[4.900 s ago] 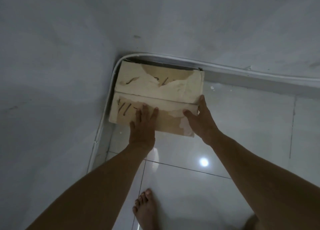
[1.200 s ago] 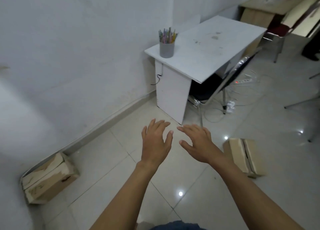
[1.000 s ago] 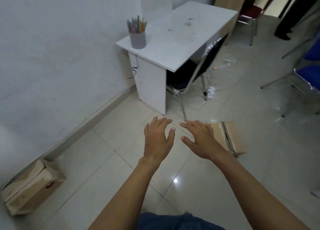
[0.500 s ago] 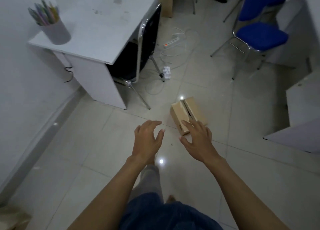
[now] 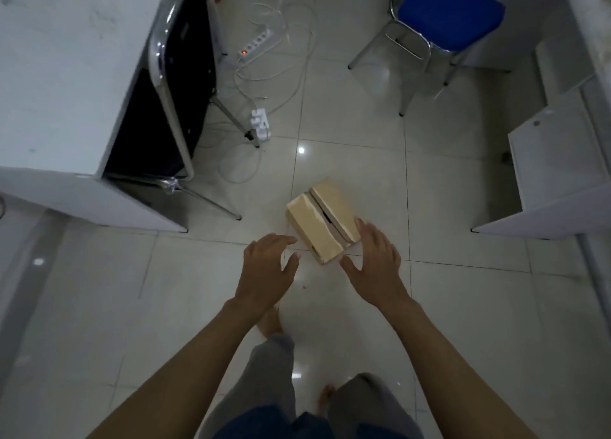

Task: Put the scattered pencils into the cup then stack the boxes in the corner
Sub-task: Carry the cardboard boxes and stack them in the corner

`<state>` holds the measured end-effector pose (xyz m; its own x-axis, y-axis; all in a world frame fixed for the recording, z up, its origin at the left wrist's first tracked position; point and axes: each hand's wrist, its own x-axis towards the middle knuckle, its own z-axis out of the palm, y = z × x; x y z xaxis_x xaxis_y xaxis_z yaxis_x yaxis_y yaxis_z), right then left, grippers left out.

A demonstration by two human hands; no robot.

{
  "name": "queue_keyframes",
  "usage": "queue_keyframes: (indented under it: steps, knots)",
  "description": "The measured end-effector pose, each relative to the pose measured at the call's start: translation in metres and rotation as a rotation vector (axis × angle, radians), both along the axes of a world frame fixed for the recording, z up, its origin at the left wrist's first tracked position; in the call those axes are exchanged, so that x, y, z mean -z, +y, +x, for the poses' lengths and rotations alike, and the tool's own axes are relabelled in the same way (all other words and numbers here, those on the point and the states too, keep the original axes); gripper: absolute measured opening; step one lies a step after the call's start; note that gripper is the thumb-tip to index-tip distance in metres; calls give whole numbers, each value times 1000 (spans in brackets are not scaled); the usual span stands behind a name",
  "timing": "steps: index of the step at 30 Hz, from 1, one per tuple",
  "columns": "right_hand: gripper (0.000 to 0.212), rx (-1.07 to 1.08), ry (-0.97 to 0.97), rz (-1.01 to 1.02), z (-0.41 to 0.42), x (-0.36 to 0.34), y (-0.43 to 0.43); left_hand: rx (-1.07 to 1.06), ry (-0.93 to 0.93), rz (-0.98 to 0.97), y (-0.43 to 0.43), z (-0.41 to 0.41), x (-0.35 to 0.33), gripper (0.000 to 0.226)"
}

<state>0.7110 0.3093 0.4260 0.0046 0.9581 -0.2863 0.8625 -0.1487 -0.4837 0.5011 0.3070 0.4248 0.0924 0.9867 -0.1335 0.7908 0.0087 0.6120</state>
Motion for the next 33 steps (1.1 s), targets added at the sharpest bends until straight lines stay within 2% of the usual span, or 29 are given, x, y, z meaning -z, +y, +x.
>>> queue_keyframes:
  steps: [8,16,19,23,31,33]
  knots:
    - [81,159,65,-97,-3,50,70,73,14,-83,98,11,41,30]
    - [95,139,104,-190,69,117,116,4,38,-204,140,60,93,37]
    - [99,163,113,-207,99,159,139,-33,51,-276,164,84,139,43]
    - [101,203,107,-256,122,253,170,37,91,-315,208,108,237,49]
    - [103,226,105,-309,92,418,176,63,201,-374,276,115,397,54]
    - [107,305,145,-328,83,462,170,56,236,-406,294,113,439,58]
